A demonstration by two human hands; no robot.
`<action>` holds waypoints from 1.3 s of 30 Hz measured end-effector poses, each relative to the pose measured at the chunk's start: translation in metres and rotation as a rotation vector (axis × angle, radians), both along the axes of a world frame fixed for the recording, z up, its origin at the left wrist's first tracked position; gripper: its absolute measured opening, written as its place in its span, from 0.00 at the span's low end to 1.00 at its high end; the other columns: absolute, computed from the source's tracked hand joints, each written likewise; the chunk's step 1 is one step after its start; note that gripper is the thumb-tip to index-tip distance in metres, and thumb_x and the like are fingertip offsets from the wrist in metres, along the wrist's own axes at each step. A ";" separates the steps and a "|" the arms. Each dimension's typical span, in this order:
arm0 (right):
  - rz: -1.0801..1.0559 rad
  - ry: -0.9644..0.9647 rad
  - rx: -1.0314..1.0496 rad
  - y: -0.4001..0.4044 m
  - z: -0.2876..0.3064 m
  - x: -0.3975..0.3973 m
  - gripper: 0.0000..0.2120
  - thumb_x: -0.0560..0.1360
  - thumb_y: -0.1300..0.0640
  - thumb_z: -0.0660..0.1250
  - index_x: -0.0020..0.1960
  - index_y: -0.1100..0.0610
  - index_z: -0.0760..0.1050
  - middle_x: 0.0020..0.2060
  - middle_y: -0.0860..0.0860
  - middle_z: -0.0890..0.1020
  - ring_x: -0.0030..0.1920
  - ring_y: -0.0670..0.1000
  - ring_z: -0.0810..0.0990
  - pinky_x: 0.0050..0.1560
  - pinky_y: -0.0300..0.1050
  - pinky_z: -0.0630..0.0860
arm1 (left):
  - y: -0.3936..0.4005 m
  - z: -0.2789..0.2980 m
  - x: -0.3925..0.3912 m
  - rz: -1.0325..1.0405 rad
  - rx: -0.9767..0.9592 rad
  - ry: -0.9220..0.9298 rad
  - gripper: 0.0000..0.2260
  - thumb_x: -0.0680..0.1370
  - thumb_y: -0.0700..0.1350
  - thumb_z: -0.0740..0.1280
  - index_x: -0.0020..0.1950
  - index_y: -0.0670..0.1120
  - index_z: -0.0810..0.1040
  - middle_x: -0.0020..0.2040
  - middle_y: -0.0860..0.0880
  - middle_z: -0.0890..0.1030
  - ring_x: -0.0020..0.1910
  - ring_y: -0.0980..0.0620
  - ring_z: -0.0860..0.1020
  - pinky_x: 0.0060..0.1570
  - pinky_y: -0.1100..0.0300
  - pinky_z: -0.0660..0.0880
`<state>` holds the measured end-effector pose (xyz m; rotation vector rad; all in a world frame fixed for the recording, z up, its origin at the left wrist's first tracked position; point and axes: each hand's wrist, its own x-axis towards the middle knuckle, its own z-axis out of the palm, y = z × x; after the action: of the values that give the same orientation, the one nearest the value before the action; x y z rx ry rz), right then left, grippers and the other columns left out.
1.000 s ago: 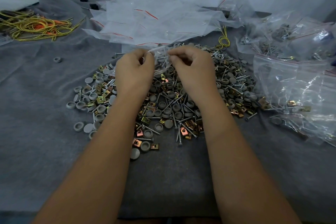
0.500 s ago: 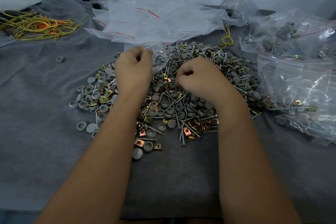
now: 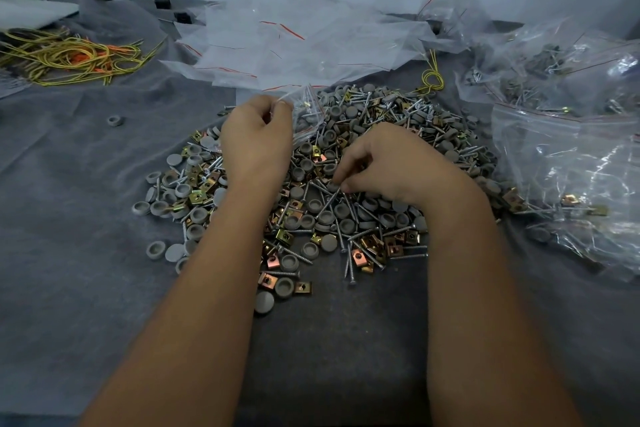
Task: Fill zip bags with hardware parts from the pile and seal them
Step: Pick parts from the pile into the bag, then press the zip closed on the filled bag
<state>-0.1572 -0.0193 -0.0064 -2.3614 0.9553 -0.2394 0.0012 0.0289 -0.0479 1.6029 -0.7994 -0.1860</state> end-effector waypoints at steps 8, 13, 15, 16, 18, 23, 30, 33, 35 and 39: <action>-0.038 0.019 -0.190 0.005 -0.008 0.012 0.06 0.76 0.59 0.69 0.46 0.50 0.83 0.35 0.40 0.75 0.44 0.48 0.80 0.47 0.46 0.78 | 0.003 0.001 -0.002 -0.031 0.002 -0.013 0.10 0.78 0.47 0.62 0.44 0.50 0.82 0.19 0.57 0.67 0.20 0.59 0.61 0.27 0.60 0.59; -0.051 -0.066 -0.319 -0.002 -0.016 0.014 0.03 0.76 0.57 0.68 0.49 0.51 0.79 0.54 0.51 0.75 0.62 0.52 0.69 0.61 0.48 0.70 | 0.002 -0.001 -0.001 -0.034 0.003 -0.010 0.11 0.78 0.48 0.62 0.45 0.46 0.82 0.18 0.57 0.65 0.19 0.58 0.60 0.28 0.60 0.58; -0.098 -0.157 -0.309 -0.004 -0.016 0.013 0.03 0.77 0.59 0.66 0.48 0.52 0.76 0.52 0.49 0.75 0.58 0.50 0.71 0.57 0.47 0.72 | 0.002 -0.001 -0.001 -0.036 0.004 -0.006 0.11 0.78 0.48 0.62 0.46 0.47 0.82 0.18 0.57 0.66 0.19 0.59 0.61 0.28 0.60 0.58; -0.128 -0.225 -0.278 -0.005 -0.016 0.012 0.03 0.77 0.60 0.65 0.48 0.52 0.75 0.48 0.48 0.77 0.52 0.49 0.74 0.53 0.46 0.75 | 0.003 -0.002 -0.001 -0.041 0.003 -0.004 0.10 0.78 0.49 0.62 0.46 0.48 0.82 0.19 0.57 0.66 0.19 0.59 0.61 0.28 0.61 0.59; -0.181 -0.380 -0.224 -0.004 -0.014 0.012 0.05 0.77 0.62 0.65 0.46 0.53 0.75 0.41 0.44 0.77 0.43 0.44 0.76 0.45 0.38 0.75 | 0.003 -0.001 -0.001 -0.057 0.002 -0.018 0.10 0.78 0.49 0.62 0.47 0.51 0.83 0.19 0.58 0.68 0.19 0.59 0.62 0.29 0.61 0.60; -0.178 -0.559 -0.303 -0.001 -0.013 0.016 0.08 0.73 0.65 0.70 0.44 0.52 0.78 0.38 0.40 0.75 0.38 0.39 0.73 0.40 0.26 0.68 | 0.003 -0.001 -0.005 -0.104 0.033 -0.149 0.13 0.78 0.51 0.63 0.54 0.50 0.84 0.22 0.55 0.71 0.22 0.61 0.67 0.29 0.61 0.62; -0.191 -0.633 -0.346 -0.001 -0.021 0.027 0.09 0.71 0.66 0.70 0.48 0.53 0.79 0.39 0.44 0.77 0.38 0.40 0.73 0.38 0.31 0.70 | 0.006 0.003 -0.010 -0.222 0.033 -0.249 0.14 0.76 0.50 0.60 0.50 0.48 0.84 0.27 0.52 0.73 0.26 0.58 0.67 0.29 0.60 0.63; -0.273 -0.714 -0.383 -0.006 -0.021 0.023 0.18 0.71 0.72 0.64 0.53 0.52 0.77 0.44 0.45 0.75 0.41 0.44 0.70 0.40 0.30 0.66 | 0.009 0.006 -0.011 -0.264 -0.053 -0.128 0.11 0.76 0.48 0.62 0.47 0.50 0.85 0.29 0.53 0.78 0.30 0.59 0.72 0.33 0.61 0.67; -0.265 -0.734 -0.286 -0.007 -0.020 0.019 0.26 0.69 0.75 0.58 0.57 0.50 0.77 0.48 0.47 0.76 0.43 0.44 0.70 0.41 0.28 0.67 | 0.008 0.009 -0.012 -0.269 -0.117 -0.009 0.09 0.77 0.45 0.64 0.43 0.51 0.84 0.34 0.52 0.82 0.35 0.60 0.76 0.37 0.64 0.70; -0.123 -0.642 -0.108 -0.005 -0.018 0.015 0.29 0.70 0.74 0.61 0.61 0.47 0.77 0.59 0.45 0.77 0.52 0.40 0.74 0.48 0.28 0.69 | 0.009 0.016 -0.013 -0.330 -0.142 0.161 0.12 0.78 0.37 0.63 0.39 0.46 0.83 0.26 0.59 0.75 0.28 0.65 0.71 0.29 0.72 0.67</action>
<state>-0.1419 -0.0242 -0.0245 -2.0935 0.7738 -1.0444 -0.0116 0.0374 -0.0316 1.2985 -0.9265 -0.4782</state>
